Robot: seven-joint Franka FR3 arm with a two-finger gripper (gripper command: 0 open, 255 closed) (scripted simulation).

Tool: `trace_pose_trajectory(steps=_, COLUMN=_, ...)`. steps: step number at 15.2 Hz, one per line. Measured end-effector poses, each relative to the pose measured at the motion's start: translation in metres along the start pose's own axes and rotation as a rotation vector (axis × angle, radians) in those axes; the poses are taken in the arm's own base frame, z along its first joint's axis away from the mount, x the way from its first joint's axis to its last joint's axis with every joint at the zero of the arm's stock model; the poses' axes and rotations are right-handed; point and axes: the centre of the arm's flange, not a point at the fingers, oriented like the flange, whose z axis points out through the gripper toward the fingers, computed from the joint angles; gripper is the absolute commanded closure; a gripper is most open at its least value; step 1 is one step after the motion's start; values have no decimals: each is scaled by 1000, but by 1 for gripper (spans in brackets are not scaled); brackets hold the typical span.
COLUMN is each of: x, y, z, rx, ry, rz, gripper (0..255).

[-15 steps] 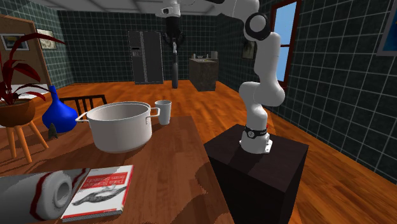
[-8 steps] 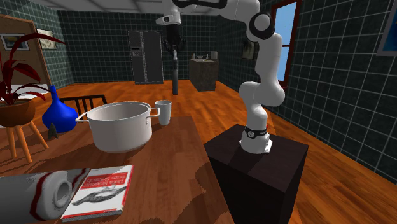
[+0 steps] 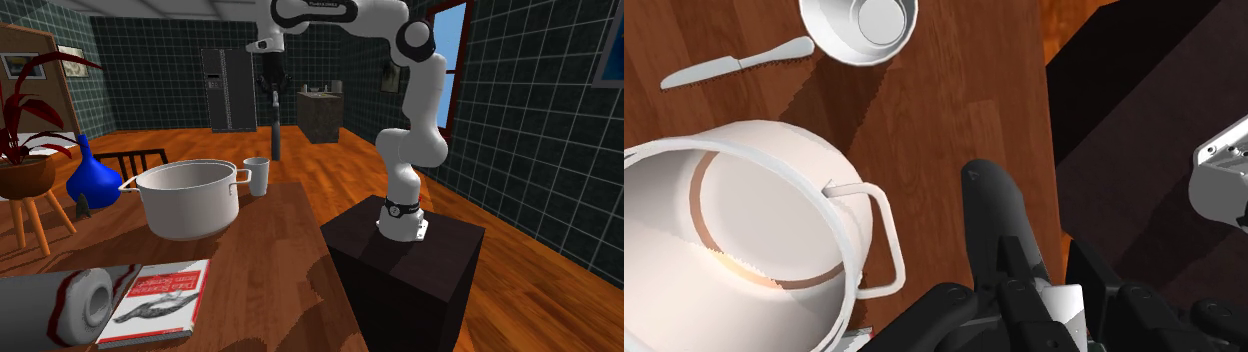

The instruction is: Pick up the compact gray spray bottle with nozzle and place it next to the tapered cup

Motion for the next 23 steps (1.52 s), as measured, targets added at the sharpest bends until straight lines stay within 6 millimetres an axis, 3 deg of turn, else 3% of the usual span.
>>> trace_pose_trajectory(steps=23, x=-5, y=7, z=122, rx=0, ry=0, rz=0, gripper=255)
